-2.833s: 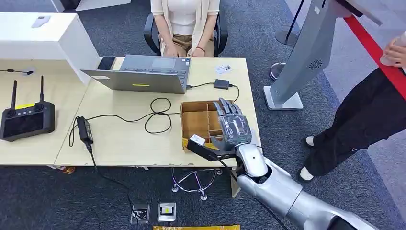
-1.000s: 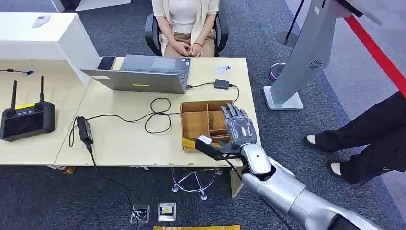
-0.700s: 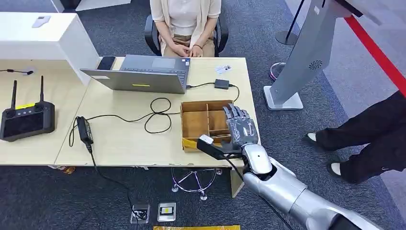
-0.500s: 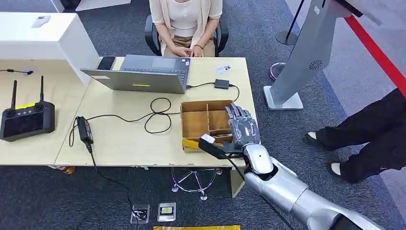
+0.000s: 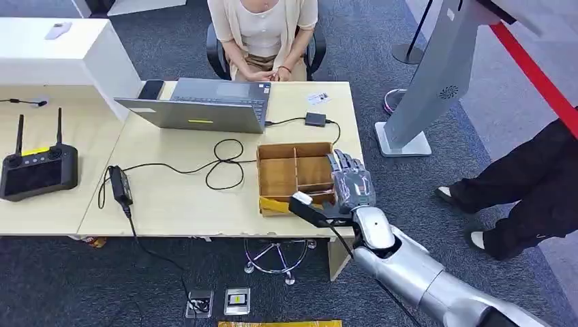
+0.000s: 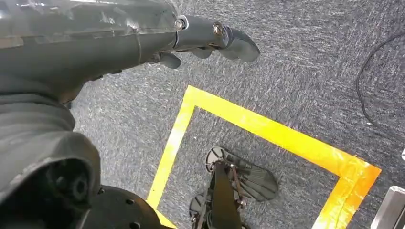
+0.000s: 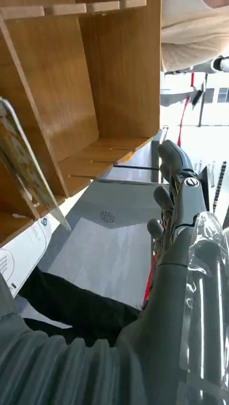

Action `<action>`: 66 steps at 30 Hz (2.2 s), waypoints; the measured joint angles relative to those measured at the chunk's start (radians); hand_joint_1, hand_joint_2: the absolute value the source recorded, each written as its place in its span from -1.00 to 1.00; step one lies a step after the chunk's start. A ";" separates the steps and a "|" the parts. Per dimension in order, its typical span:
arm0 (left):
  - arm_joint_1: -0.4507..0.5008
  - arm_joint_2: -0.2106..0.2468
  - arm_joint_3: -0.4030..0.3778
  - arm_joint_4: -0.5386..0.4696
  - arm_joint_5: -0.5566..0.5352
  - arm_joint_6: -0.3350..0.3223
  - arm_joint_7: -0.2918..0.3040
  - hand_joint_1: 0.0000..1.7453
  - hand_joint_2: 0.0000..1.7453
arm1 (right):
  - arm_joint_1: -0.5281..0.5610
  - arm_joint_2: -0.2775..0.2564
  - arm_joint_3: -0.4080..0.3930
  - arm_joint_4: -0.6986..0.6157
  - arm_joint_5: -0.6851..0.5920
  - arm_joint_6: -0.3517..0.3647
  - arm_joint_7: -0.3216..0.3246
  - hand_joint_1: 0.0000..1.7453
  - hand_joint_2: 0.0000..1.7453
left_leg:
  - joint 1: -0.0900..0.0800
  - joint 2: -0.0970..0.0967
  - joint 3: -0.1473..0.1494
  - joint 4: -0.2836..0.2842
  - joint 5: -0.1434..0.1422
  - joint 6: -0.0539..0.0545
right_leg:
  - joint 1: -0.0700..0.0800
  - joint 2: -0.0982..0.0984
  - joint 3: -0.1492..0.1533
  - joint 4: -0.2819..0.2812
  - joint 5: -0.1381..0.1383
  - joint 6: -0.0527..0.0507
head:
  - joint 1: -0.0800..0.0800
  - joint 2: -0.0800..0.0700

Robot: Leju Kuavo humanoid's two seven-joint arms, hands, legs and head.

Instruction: Pass the card to the sensor for recognition and then transmit it.

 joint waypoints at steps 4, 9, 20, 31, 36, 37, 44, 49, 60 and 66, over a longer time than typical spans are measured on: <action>0.000 0.000 0.000 0.000 -0.005 -0.001 0.005 -1.00 -1.00 | 0.006 -0.007 0.000 -0.011 -0.004 0.000 0.003 -1.00 1.00 | 0.000 0.000 0.000 0.000 0.000 0.000 | 0.000 0.000 0.000 0.000 0.000 0.000 | 0.000 0.000; -0.003 0.000 -0.002 0.000 -0.018 -0.007 0.015 -1.00 -1.00 | 0.026 -0.023 -0.003 -0.038 -0.018 -0.006 -0.007 -1.00 1.00 | 0.000 0.000 0.000 0.000 0.000 0.000 | 0.000 0.000 0.000 0.000 0.000 0.000 | 0.000 0.000; -0.010 0.000 -0.003 0.000 -0.020 -0.008 0.017 -1.00 -1.00 | 0.038 -0.035 -0.002 -0.100 -0.035 -0.003 -0.030 -1.00 1.00 | 0.000 0.000 0.000 0.000 0.000 0.000 | 0.000 0.000 0.000 0.000 0.000 0.000 | 0.000 0.000; -0.013 0.000 -0.003 0.000 -0.018 -0.008 0.017 -1.00 -1.00 | 0.037 -0.035 0.001 -0.117 -0.039 -0.003 -0.039 -1.00 1.00 | 0.000 0.000 0.000 0.000 0.000 0.000 | 0.000 0.000 0.000 0.000 0.000 0.000 | 0.000 0.000; -0.013 0.001 -0.003 0.000 -0.019 -0.009 0.017 -1.00 -1.00 | 0.035 -0.032 0.009 -0.117 -0.042 -0.004 -0.040 -1.00 1.00 | 0.000 0.000 0.000 0.000 0.000 0.000 | 0.000 0.000 0.000 0.000 0.000 0.000 | 0.000 0.000; -0.013 0.001 -0.003 0.000 -0.019 -0.009 0.017 -1.00 -1.00 | 0.035 -0.032 0.010 -0.117 -0.042 -0.004 -0.040 -1.00 1.00 | 0.000 0.000 0.000 0.000 0.000 0.000 | 0.000 0.000 0.000 0.000 0.000 0.000 | 0.000 0.000; -0.013 0.001 -0.005 0.000 -0.028 -0.012 0.024 -1.00 -1.00 | 0.039 -0.032 0.013 -0.117 -0.042 0.002 -0.026 -1.00 1.00 | 0.000 0.000 0.000 0.000 0.000 0.000 | 0.000 0.000 0.000 0.000 0.000 0.000 | 0.000 0.000; -0.013 0.001 -0.012 0.000 -0.028 -0.010 0.026 -1.00 -1.00 | 0.051 -0.032 0.021 -0.121 -0.036 0.011 -0.018 -1.00 1.00 | 0.000 0.000 0.000 0.000 0.000 0.000 | 0.000 0.000 0.000 0.000 0.000 0.000 | 0.000 0.000; -0.012 0.000 -0.024 0.000 -0.029 -0.008 0.027 -1.00 -1.00 | 0.076 -0.035 0.025 -0.153 -0.014 0.030 0.012 -1.00 1.00 | 0.000 0.000 0.000 0.000 0.000 0.000 | 0.000 0.000 0.000 0.000 0.000 0.000 | 0.000 0.000; -0.009 -0.003 -0.027 0.000 -0.030 -0.005 0.027 -1.00 -1.00 | 0.092 -0.042 0.020 -0.186 0.006 0.048 0.023 -1.00 1.00 | 0.000 0.000 0.000 0.000 0.000 0.000 | 0.000 0.000 0.000 0.000 0.000 0.000 | 0.000 0.000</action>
